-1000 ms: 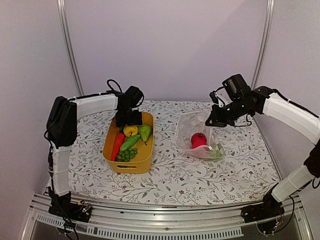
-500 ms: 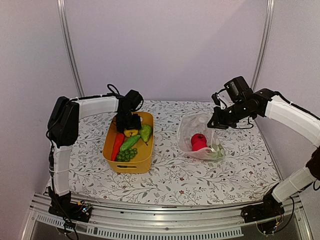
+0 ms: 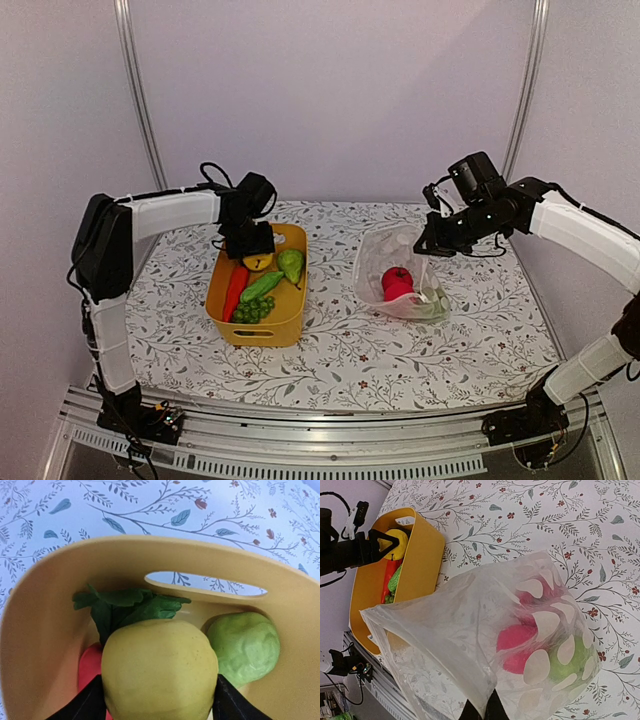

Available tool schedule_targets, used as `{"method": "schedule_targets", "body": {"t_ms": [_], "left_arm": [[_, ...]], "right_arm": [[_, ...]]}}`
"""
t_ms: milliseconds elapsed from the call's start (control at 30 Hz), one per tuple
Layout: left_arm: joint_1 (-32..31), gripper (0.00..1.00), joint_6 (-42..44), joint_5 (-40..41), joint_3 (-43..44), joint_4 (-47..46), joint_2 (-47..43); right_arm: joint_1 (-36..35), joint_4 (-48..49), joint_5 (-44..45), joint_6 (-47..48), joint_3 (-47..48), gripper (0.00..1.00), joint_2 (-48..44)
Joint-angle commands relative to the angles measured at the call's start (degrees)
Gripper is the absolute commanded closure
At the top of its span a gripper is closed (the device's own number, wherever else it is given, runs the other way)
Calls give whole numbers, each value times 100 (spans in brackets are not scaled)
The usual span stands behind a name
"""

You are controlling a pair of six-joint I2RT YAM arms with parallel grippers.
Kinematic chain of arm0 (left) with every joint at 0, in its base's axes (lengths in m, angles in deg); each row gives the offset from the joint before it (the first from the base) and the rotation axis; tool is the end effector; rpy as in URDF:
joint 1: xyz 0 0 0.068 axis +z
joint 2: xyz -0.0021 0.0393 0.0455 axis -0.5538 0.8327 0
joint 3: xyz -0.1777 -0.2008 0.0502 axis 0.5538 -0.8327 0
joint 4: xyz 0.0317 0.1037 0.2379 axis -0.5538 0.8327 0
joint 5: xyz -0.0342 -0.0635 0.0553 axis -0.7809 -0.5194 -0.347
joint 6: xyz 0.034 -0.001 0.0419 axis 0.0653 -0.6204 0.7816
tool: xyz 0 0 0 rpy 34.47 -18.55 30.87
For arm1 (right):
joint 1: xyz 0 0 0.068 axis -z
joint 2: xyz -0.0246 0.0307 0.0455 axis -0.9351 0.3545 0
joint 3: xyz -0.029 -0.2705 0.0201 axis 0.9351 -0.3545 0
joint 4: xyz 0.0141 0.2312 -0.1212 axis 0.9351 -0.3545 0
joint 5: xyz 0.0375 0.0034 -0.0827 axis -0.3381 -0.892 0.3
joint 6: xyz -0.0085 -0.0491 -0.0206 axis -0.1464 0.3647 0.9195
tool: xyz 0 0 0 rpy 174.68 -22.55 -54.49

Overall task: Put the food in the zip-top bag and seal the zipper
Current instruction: Pick up the fake fruit from the bin, then place the fake fruit in the zipper food storage bag.

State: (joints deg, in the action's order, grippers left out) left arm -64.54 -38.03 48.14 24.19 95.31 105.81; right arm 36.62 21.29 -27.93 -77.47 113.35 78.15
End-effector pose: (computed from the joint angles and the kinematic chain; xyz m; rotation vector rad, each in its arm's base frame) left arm 0.3730 -0.2130 0.2014 -0.3083 2.6475 -0.0485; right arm 0.2525 0.1708 0.3193 -0.2772 2.5479 0.6811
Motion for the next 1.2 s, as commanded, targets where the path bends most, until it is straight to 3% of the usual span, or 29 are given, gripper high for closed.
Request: {"method": "schedule_targets", "body": {"t_ms": [0, 300, 600, 867, 1167], "left_arm": [[-58, 43, 215, -34, -205, -318, -790], [-529, 45, 849, -516, -668, -1361, -2004], [-1424, 50, 1982, -1473, -620, -2554, -2429], [-2143, 53, 2533, -2417, -192, -2690, -2015], [-2735, 56, 3047, -1787, 630, -1967, -1091]], "right_arm": [[-16, 70, 61, 15, 111, 100, 60], [-16, 47, 24, 47, 245, 100, 163], [-19, 9, -87, 47, 449, 100, 301], [-26, 17, -199, -15, 688, 100, 343], [-77, 129, -310, -149, 695, 100, 370]]}}
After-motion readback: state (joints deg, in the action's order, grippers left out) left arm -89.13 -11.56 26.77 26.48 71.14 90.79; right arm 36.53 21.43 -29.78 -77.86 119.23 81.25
